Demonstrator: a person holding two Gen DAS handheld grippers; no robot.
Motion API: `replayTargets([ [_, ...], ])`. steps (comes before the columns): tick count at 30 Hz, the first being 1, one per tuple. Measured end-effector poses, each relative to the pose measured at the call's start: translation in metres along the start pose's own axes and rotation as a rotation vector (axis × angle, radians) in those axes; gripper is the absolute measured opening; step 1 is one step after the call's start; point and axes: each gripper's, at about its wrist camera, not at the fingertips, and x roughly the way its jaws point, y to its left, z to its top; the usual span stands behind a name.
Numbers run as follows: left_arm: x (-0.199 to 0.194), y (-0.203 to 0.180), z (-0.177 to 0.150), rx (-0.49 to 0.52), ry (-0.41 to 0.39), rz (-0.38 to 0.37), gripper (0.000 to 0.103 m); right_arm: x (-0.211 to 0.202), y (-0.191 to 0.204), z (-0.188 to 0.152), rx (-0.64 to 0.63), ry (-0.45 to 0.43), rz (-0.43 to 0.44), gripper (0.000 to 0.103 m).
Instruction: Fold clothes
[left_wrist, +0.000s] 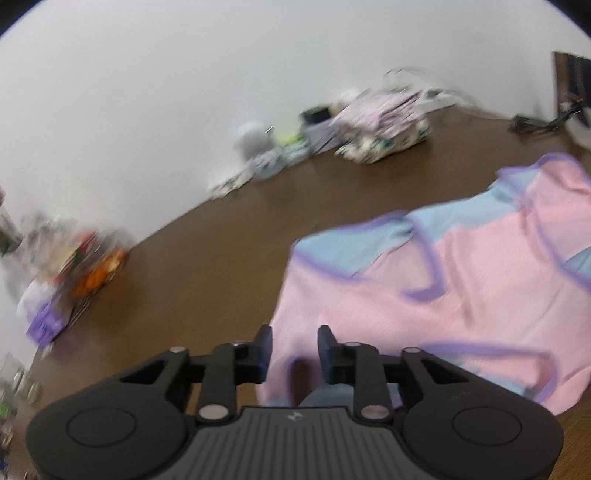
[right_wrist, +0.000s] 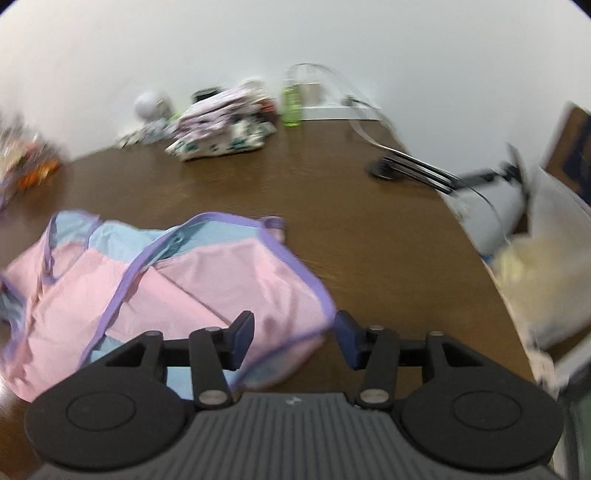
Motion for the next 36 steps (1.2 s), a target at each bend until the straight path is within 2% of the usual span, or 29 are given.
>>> replayTargets([
  [2,0.004,-0.011,0.008,0.035,-0.009,-0.033,0.028,0.013,0.008,0.000,-0.045,0.036,0.016,0.040],
  [3,0.008,-0.018,0.012,0.055,-0.013,-0.046,0.028,0.019,0.013,0.001,-0.067,0.054,0.024,0.028],
  [5,0.017,-0.031,0.017,0.088,-0.014,-0.063,0.029,0.032,0.020,0.001,-0.110,0.087,0.039,0.016],
  [8,0.039,-0.041,0.021,0.088,0.012,-0.078,0.027,0.025,0.011,-0.005,-0.081,0.089,0.002,0.016],
  [10,0.050,-0.044,0.020,0.085,0.032,-0.084,0.027,0.017,0.001,-0.013,-0.055,0.090,-0.020,0.018],
  [14,0.063,-0.041,0.011,0.081,0.072,-0.095,0.026,0.026,0.017,0.003,-0.140,0.081,0.004,0.023],
  [16,0.062,-0.037,0.014,0.084,0.056,-0.100,0.028,0.030,0.024,0.011,-0.183,0.077,0.016,0.023],
  [20,0.066,-0.031,0.041,0.121,0.015,-0.065,0.030,0.039,0.040,0.027,-0.268,0.068,0.041,0.034],
  [23,0.086,-0.028,0.064,0.155,0.030,-0.070,0.033,0.045,0.052,0.039,-0.332,0.061,0.059,0.045],
  [25,0.101,-0.027,0.076,0.174,0.052,-0.108,0.033,0.049,0.060,0.047,-0.376,0.057,0.072,0.051],
  [29,0.124,-0.035,0.093,0.236,0.078,-0.248,0.033,0.061,0.073,0.053,-0.515,0.068,0.105,0.051],
  [33,0.132,-0.050,0.109,0.232,0.087,-0.375,0.032,0.073,0.086,0.059,-0.654,0.079,0.138,0.052],
  [36,0.139,-0.060,0.117,0.223,0.125,-0.444,0.032,0.082,0.096,0.063,-0.759,0.087,0.163,0.052],
])
